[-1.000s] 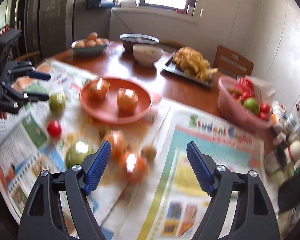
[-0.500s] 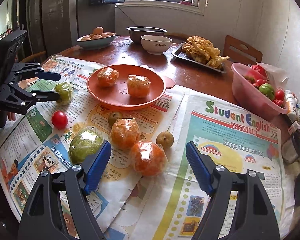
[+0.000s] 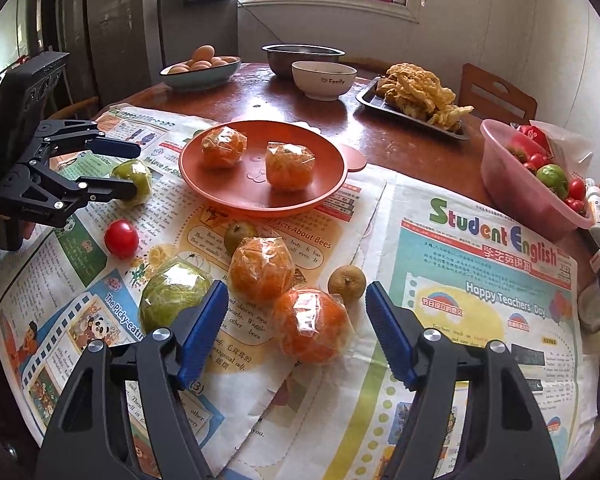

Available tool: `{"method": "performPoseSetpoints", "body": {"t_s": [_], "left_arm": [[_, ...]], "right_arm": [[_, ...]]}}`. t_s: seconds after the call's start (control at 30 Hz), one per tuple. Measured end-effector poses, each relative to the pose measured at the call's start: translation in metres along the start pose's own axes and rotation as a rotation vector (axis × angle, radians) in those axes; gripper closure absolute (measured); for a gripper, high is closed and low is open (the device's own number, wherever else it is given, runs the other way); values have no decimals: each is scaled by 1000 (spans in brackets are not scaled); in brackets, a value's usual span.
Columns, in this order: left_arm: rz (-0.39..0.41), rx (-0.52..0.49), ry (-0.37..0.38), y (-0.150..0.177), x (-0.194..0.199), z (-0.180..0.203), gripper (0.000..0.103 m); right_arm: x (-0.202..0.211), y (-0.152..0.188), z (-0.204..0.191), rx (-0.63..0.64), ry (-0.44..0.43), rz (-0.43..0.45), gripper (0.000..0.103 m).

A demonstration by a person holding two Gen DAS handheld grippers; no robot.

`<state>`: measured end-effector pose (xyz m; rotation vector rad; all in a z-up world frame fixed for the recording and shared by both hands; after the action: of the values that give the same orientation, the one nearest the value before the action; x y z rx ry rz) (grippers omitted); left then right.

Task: Organize fruits
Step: 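Grasp the green wrapped pomelo with the left tool while the right tool grasps a wrapped orange, then lower the pomelo and orange onto the orange plate and open both tools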

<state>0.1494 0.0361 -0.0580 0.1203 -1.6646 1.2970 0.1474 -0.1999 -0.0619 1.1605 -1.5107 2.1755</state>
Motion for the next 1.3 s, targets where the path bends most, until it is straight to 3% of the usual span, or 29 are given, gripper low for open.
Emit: {"method": "performPoseSetpoints", "body": {"t_s": [0.3, 0.47, 0.87, 0.97, 1.1, 1.3], "left_arm": [[-10, 0, 16, -2, -2, -1, 53], [-20, 3, 37, -2, -3, 0, 61], [-31, 27, 57, 1, -5, -2, 61], [-38, 35, 61, 1, -6, -3, 61], [-40, 45, 62, 2, -7, -3, 61], [-48, 62, 59, 2, -5, -4, 62]], "right_arm": [[-4, 1, 6, -40, -33, -32, 34], [-6, 1, 8, -61, -67, -48, 39], [-12, 3, 10, -93, -94, -90, 41], [-13, 3, 11, -97, -98, -94, 44], [-16, 4, 12, -102, -90, -115, 61], [-16, 5, 13, -110, -96, -113, 62]]}}
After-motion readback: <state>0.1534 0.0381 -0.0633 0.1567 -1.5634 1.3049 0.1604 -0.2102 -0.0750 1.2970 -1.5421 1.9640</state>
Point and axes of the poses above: each gripper's, at about its wrist camera, not at the fingertips, and x roughly against the way its jaws point, z to its right, y to its underside, the point moved 1 cm from there along -x, roughly the way its jaws point, and after that the axes turned 9 degrees about y, right-handed, at the moved point
